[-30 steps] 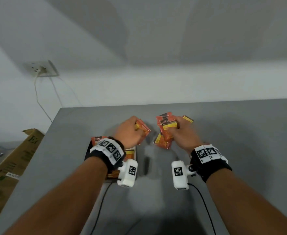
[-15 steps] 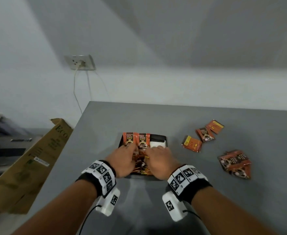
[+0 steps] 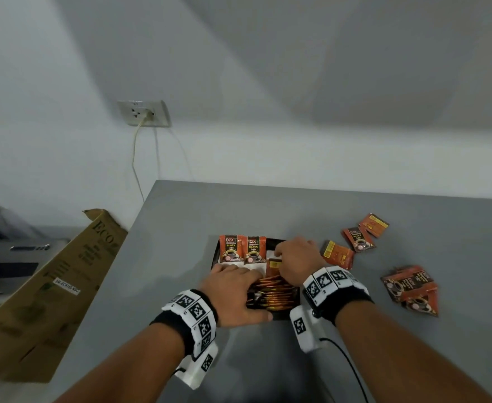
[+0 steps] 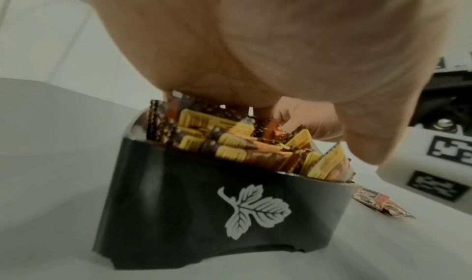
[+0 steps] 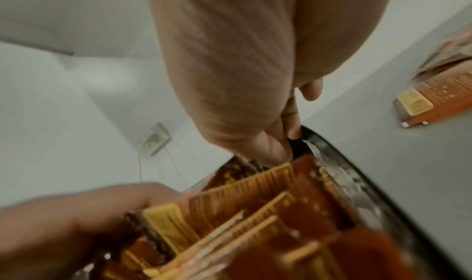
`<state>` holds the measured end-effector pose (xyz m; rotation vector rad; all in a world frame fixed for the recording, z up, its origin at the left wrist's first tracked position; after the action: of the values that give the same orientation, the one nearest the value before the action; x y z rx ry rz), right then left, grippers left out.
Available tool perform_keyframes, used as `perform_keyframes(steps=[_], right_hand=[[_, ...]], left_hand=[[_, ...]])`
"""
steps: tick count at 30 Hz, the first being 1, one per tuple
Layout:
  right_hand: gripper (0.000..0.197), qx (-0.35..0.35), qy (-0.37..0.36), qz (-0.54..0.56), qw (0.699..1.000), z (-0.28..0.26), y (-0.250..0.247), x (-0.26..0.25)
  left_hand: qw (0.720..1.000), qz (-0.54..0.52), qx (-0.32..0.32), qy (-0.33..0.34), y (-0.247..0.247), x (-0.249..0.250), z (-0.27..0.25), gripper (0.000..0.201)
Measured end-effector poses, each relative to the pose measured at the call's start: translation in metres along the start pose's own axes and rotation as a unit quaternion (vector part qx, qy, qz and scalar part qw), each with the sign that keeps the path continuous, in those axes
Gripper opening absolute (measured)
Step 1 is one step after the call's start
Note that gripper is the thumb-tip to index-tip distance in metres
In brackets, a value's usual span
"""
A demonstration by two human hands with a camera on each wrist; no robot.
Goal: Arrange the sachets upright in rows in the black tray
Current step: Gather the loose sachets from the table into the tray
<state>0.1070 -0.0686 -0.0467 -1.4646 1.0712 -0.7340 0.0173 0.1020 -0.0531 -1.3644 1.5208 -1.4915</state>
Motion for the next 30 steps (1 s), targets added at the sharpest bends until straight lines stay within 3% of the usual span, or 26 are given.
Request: perform_keyframes(steps=[7,10,14,16,19,24,30], right_hand=[[0.021,-0.032,-0.034,-0.106,0.993,0.007,0.006,-0.009],[0.028,-0.016,-0.039,-0.083,0.996,0.006,0.005,-0.009],[0.014,0.014,-0.046,0.004,0.999,0.002,-0.006,-0.009],[0.016,-0.009,-0.052,0.069,0.996,-0.008,-0.010,-0.010],[0.033,-0.047,-0.070,0.094,0.992,-0.025,-0.006,-0.012],[0.067,-0.042,-0.094,0.097,0.990,-0.048,0.007,-0.016],[0.102,0.032,-0.121,0.068,0.990,-0.063,0.030,-0.016]], left_hand=[[1.000,0.004,0.012,0.014,0.000,0.002,0.002,0.078],[1.000,0.002,0.014,0.012,0.002,0.002,0.001,0.077],[1.000,0.002,0.010,0.002,-0.001,0.000,0.003,0.074],[1.000,0.007,0.007,-0.002,-0.001,-0.002,0.005,0.076],[1.000,0.015,-0.006,-0.004,-0.001,-0.006,0.007,0.082],[1.000,0.008,0.003,-0.014,0.002,-0.012,0.006,0.093],[0.999,0.034,0.036,-0.003,0.011,-0.014,0.001,0.109]])
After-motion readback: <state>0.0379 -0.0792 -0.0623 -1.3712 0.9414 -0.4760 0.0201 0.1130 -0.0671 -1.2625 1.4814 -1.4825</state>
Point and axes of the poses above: each hand's wrist, its own z-axis towards the middle knuckle, its own y-axis out of the palm, x = y × z, the point moved 1 cm from there along z, towards the middle knuckle, and after that the axes turned 5 degrees about x, right-handed, at the moved point
